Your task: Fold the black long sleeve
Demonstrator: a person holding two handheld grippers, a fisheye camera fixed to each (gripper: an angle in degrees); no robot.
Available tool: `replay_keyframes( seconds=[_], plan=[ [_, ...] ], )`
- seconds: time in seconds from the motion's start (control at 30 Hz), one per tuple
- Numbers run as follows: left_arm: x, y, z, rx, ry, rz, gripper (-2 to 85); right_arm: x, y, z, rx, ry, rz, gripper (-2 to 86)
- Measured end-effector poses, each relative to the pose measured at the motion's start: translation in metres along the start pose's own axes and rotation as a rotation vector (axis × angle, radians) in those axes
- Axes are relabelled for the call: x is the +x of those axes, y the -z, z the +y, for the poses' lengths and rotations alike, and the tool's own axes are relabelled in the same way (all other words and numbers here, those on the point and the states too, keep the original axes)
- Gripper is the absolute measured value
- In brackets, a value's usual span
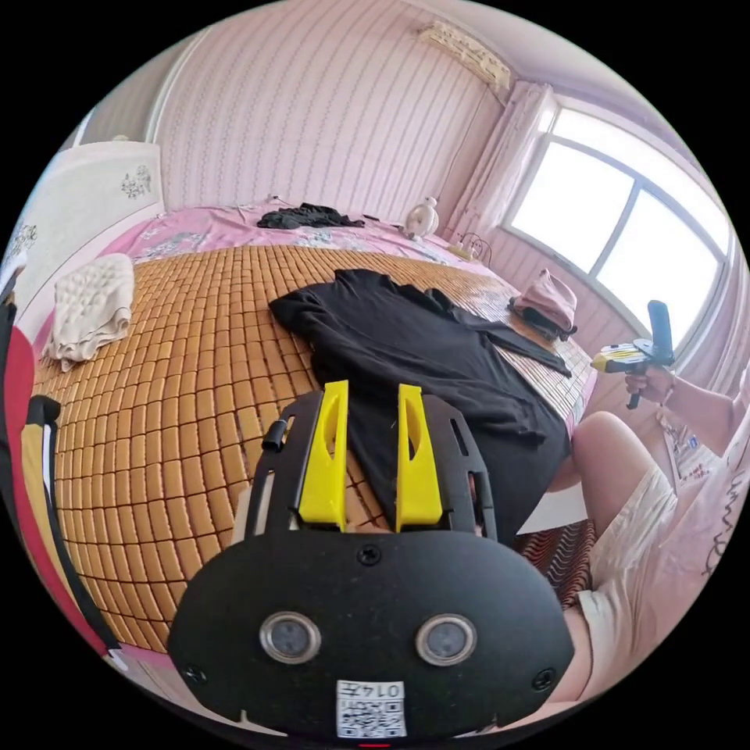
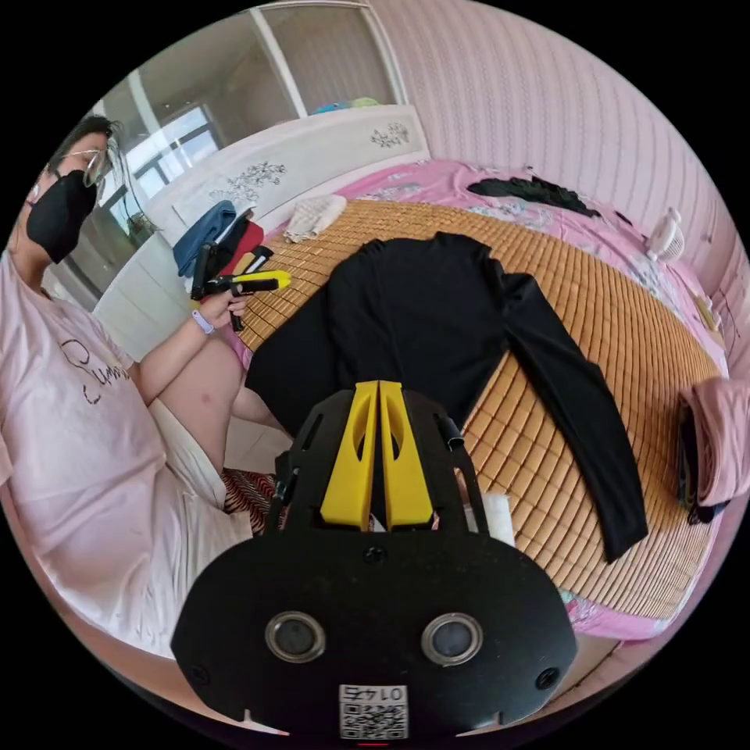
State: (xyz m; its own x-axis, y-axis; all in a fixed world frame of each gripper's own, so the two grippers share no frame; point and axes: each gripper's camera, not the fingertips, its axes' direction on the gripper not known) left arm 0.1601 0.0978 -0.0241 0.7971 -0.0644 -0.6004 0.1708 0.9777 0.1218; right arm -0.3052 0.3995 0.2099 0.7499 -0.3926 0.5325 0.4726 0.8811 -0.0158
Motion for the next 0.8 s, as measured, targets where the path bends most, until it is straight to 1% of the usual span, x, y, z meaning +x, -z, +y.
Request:
replay_keyframes(
  seconds=[0.1,0.2,0.27,0.37,0.4,0.47,0.5,0.53,0.57,0.63,0.67,0.7,0.77,0.8],
  plan=[
    [0.037,-0.034,-0.013,-0.054,-0.057,0.059,10.0,0.003,-0.007,-0.008,-0.021,-0.069,0.052,2.6],
    [0.099,-0.072,-0.029,-0.131,-0.191,0.119,10.0,0.009,-0.022,-0.025,-0.049,-0.117,0.039,5.9],
    [0.156,-0.105,-0.037,-0.211,-0.292,0.209,10.0,0.013,-0.030,-0.034,-0.048,-0.145,0.040,7.4],
    [0.212,-0.147,-0.034,-0.291,-0.328,0.301,10.1,0.020,-0.039,-0.048,-0.018,-0.189,0.060,8.9],
    [0.221,-0.156,-0.032,-0.305,-0.338,0.303,10.1,0.024,-0.043,-0.055,-0.011,-0.207,0.052,9.2],
    [0.247,-0.196,-0.024,-0.384,-0.364,0.240,10.2,0.032,-0.054,-0.065,-0.063,-0.229,0.010,8.4],
    [0.250,-0.206,-0.023,-0.411,-0.362,0.224,9.8,0.035,-0.061,-0.073,-0.129,-0.234,-0.014,6.3],
    [0.254,-0.220,-0.021,-0.437,-0.357,0.195,9.1,0.036,-0.057,-0.081,-0.150,-0.227,-0.014,4.4],
    [0.254,-0.221,-0.023,-0.404,-0.360,0.178,6.9,0.035,-0.051,-0.086,-0.145,-0.208,-0.018,3.5],
    [0.249,-0.226,-0.028,-0.445,-0.337,0.183,3.6,0.029,-0.020,-0.108,-0.077,-0.131,-0.088,1.7],
    [0.245,-0.220,-0.032,-0.418,-0.322,0.185,2.0,0.027,-0.011,-0.114,-0.058,-0.116,-0.110,1.5],
    [0.243,-0.214,-0.034,-0.386,-0.317,0.178,1.5,0.023,0.010,-0.126,-0.014,-0.086,-0.147,1.2],
    [0.238,-0.179,-0.046,-0.236,-0.316,0.152,0.1,0.017,0.047,-0.137,0.089,-0.057,-0.185,0.9],
    [0.238,-0.168,-0.049,-0.196,-0.319,0.160,-0.1,0.014,0.074,-0.140,0.168,-0.051,-0.211,0.8]
  ],
)
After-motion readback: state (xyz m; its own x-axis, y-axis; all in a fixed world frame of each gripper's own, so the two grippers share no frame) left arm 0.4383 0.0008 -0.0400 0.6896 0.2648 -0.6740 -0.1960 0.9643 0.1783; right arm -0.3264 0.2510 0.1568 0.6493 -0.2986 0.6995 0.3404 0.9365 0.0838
